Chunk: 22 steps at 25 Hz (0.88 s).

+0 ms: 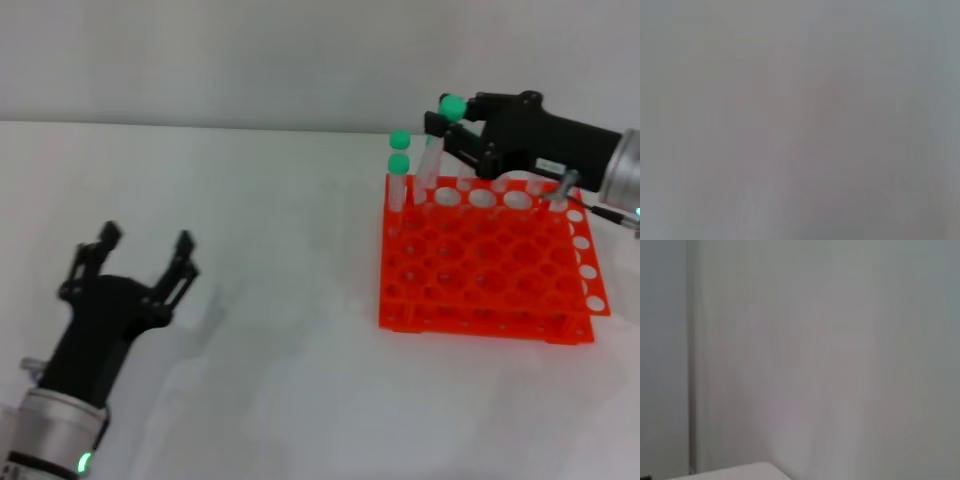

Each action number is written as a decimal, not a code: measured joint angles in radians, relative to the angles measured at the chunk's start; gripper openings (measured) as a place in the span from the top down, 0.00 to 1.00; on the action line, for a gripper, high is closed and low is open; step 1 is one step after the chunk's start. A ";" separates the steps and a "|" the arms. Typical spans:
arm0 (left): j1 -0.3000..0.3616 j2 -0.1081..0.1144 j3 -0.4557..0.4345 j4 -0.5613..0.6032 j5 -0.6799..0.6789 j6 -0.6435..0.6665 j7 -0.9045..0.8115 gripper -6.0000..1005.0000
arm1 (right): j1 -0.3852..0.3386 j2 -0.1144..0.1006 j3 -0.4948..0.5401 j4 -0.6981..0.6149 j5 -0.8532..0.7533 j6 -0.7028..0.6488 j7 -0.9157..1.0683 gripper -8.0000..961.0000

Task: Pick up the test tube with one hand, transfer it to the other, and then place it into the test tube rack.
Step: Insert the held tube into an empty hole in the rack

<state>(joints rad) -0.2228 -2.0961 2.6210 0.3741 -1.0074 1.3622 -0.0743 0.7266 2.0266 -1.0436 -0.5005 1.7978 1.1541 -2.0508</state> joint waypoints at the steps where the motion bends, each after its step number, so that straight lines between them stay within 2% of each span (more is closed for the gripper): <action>1: 0.002 0.000 0.002 -0.008 -0.013 -0.001 0.000 0.13 | 0.007 0.000 -0.017 0.013 0.018 -0.016 -0.010 0.74; 8: 0.005 0.001 0.002 -0.026 -0.035 -0.006 -0.002 0.12 | 0.016 0.001 -0.107 0.035 0.106 -0.123 -0.057 0.74; 22: -0.004 0.002 0.001 -0.036 -0.037 -0.006 -0.002 0.13 | 0.005 -0.001 -0.115 0.061 0.107 -0.158 -0.054 0.74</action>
<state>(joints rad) -0.2270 -2.0938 2.6218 0.3386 -1.0442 1.3559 -0.0767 0.7318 2.0260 -1.1583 -0.4392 1.9052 0.9961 -2.1048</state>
